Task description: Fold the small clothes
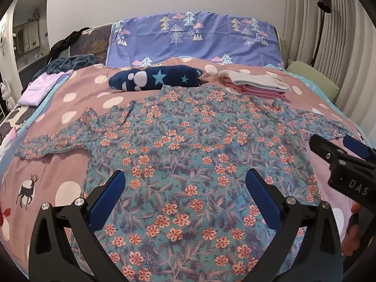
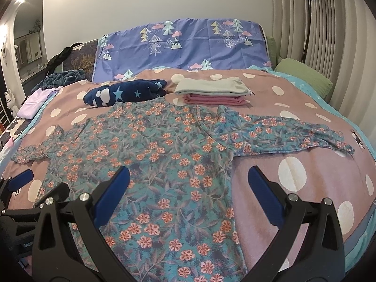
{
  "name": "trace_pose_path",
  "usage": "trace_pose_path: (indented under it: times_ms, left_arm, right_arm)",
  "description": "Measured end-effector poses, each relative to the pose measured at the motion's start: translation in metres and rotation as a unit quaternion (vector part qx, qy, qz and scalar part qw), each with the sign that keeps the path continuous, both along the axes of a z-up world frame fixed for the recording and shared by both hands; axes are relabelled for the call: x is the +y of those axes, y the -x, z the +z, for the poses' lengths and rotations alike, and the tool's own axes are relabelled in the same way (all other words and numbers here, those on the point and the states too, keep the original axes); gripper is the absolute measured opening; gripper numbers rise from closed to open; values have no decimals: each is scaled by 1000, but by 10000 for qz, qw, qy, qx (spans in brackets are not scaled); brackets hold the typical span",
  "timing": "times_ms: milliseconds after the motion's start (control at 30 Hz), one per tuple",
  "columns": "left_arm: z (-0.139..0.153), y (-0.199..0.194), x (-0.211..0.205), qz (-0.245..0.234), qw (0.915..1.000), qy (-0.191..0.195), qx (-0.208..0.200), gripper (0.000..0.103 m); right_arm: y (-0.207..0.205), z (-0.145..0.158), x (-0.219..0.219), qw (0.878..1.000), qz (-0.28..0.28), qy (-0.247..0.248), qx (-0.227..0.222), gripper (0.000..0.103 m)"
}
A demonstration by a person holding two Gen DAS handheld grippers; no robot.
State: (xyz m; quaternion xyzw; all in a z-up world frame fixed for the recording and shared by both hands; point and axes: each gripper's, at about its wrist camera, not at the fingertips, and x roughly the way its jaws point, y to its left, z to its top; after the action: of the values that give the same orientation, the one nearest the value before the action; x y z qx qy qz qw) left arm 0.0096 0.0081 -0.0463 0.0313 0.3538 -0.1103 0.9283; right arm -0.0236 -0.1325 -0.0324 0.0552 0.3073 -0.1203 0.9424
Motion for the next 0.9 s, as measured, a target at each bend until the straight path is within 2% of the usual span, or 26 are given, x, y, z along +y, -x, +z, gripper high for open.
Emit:
trace_pose_path:
  times_ms: [267, 333, 400, 467, 533, 633, 700, 867, 900]
  left_arm:
    - [-5, -13, 16, 142, 9999, -27, 22, 100]
    - [-7, -21, 28, 225, 9997, 68, 66, 85]
    - [-11, -35, 48, 276, 9981, 448, 323, 56]
    - [-18, -49, 72, 365, 9939, 844, 604, 37]
    - [-29, -66, 109, 695, 9861, 1225, 877, 35]
    - [-46, -89, 177, 1476, 9716, 1562, 995, 35]
    - [-56, -98, 227, 2026, 9559, 1877, 996, 35]
    - [-82, -114, 361, 3556, 8955, 2502, 953, 35]
    - [-85, -116, 377, 3748, 8867, 2536, 949, 35]
  right_arm:
    - [-10, -9, -2, 9999, -27, -11, 140, 101]
    - [-13, -11, -4, 9998, -45, -9, 171, 101]
    - [-16, -14, -5, 9997, -73, -12, 219, 101]
    - [-19, -16, -7, 9996, -95, -17, 265, 101]
    - [-22, -19, -8, 9995, -120, -7, 308, 101]
    - [-27, -24, -11, 9991, -172, 2, 379, 101]
    - [-31, -28, -13, 9988, -204, 7, 451, 101]
    - [-41, -38, -15, 9977, -260, 39, 622, 101]
    - [-44, -39, -15, 9975, -270, 58, 652, 101]
